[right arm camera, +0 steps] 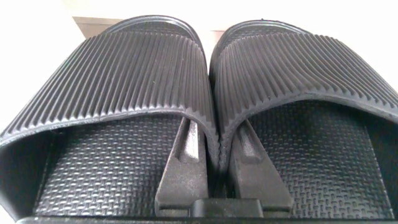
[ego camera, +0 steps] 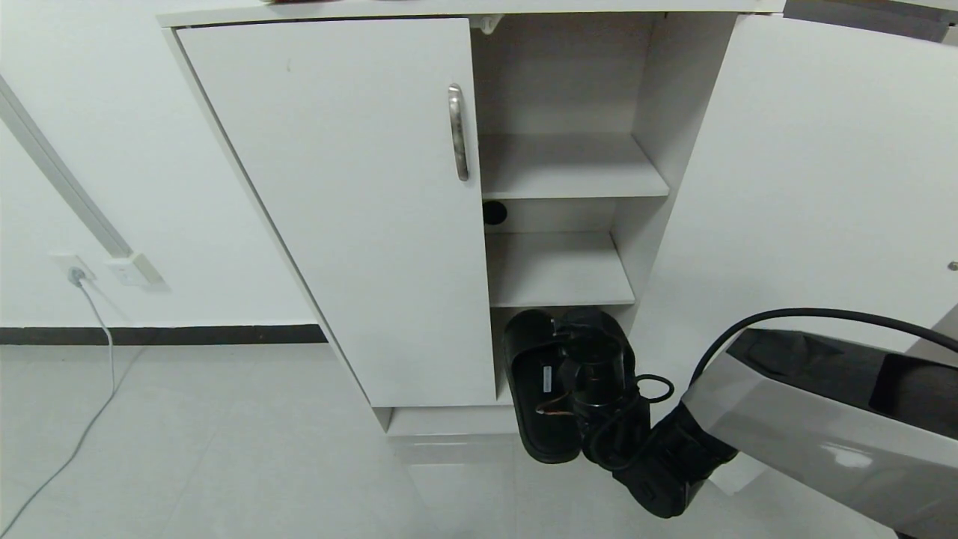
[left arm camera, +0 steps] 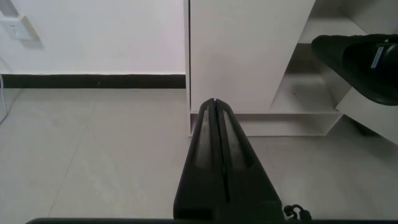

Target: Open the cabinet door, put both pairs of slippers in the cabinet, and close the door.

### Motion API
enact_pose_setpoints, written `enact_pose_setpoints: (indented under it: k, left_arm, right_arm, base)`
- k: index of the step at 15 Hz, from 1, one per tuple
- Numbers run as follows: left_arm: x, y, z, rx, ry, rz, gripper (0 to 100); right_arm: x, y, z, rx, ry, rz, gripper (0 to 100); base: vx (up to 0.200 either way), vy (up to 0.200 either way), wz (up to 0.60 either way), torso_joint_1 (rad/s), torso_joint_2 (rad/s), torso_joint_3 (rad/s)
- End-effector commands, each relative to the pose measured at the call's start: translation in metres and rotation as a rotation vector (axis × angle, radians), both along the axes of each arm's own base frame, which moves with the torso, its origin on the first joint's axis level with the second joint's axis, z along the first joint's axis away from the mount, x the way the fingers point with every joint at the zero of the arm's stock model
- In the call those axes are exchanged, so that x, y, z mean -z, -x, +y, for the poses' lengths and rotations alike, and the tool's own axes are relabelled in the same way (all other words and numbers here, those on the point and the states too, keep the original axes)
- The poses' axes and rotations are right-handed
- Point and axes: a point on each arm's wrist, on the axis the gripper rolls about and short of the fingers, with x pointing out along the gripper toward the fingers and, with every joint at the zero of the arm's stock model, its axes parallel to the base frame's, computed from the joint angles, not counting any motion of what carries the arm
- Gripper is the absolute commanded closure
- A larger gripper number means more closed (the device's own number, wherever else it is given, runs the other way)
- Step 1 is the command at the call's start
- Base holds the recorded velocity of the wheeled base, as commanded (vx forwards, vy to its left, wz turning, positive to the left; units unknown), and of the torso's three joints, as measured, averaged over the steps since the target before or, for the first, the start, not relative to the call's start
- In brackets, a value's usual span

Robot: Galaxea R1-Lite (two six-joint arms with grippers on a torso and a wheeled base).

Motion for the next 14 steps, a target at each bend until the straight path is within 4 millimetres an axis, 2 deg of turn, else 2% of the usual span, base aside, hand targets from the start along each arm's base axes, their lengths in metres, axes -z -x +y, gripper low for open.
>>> enact_pose_setpoints:
  k: [1, 2, 11, 14]
  left_arm:
    - [0.0000, -0.0001, 0.0000, 0.000, 0.000, 0.001, 100]
    - [0.0000, -0.0001, 0.0000, 0.000, 0.000, 0.001, 100]
    - [0.0001, -0.0001, 0.0000, 0.000, 0.001, 0.003, 100]
    - [0.0000, -0.0001, 0.0000, 0.000, 0.003, 0.001, 100]
  right_arm:
    - [-0.0034, 0.0004, -0.0005, 0.000, -0.005, -0.006, 100]
    - [-0.0034, 0.0000, -0.0011, 0.002, -0.003, -0.006, 100]
    - [-0.0038, -0.0011, -0.0019, 0.005, -0.004, -0.007, 100]
    - [-0.0037, -0.0028, -0.0012, 0.005, -0.006, -0.010, 100]
  base:
    - [0.000, 0.000, 0.00, 0.000, 0.00, 0.000]
    - [0.000, 0.000, 0.00, 0.000, 0.00, 0.000]
    - [0.200, 0.000, 0.00, 0.003, 0.00, -0.002]
    - [0.000, 0.000, 0.00, 0.000, 0.00, 0.000]
